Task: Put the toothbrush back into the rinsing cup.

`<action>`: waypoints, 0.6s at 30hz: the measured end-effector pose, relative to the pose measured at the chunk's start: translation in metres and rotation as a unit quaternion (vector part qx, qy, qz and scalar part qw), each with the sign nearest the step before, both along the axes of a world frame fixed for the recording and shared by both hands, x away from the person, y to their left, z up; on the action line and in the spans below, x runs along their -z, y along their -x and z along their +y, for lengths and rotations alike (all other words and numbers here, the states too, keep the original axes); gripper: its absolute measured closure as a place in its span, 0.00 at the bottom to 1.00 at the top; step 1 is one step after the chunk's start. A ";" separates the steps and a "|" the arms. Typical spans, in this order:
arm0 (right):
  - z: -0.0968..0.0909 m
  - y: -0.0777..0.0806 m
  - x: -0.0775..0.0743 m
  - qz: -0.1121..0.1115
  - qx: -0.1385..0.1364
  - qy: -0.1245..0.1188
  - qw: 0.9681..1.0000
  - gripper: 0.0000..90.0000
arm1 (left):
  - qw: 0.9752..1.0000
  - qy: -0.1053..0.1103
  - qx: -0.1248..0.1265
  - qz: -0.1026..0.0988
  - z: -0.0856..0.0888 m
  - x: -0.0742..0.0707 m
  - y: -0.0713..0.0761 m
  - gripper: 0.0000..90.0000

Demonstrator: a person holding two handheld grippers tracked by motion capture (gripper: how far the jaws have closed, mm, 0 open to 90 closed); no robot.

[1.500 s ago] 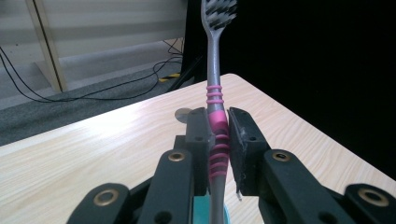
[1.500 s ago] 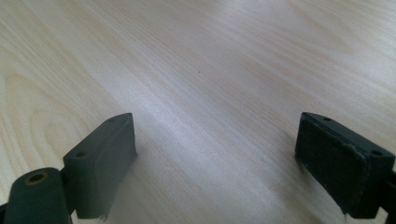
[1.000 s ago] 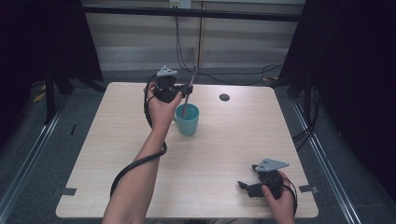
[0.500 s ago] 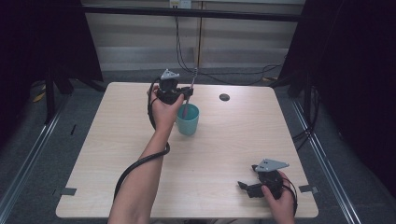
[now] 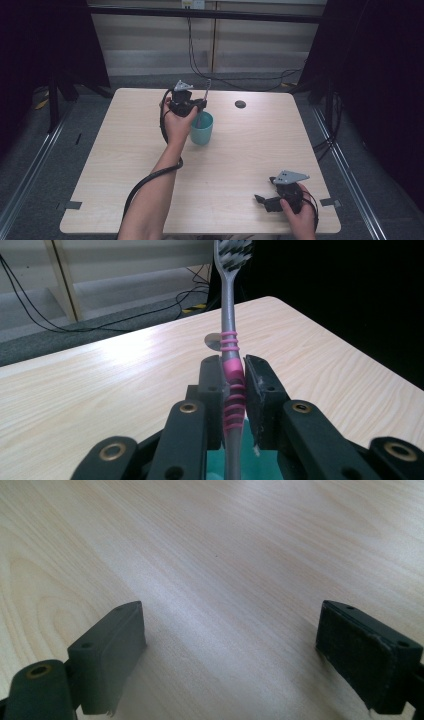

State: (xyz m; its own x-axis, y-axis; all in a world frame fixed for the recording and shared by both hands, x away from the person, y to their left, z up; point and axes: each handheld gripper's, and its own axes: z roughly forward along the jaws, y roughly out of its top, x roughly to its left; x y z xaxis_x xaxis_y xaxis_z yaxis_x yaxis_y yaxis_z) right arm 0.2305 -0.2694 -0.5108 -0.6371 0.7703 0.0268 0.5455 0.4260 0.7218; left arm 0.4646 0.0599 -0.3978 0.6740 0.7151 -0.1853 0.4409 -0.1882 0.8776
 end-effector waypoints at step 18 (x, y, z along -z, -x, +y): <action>0.000 0.000 0.000 0.000 -0.001 0.000 1.000 0.13 | 1.000 -0.016 0.002 0.023 -0.004 0.019 0.001 0.87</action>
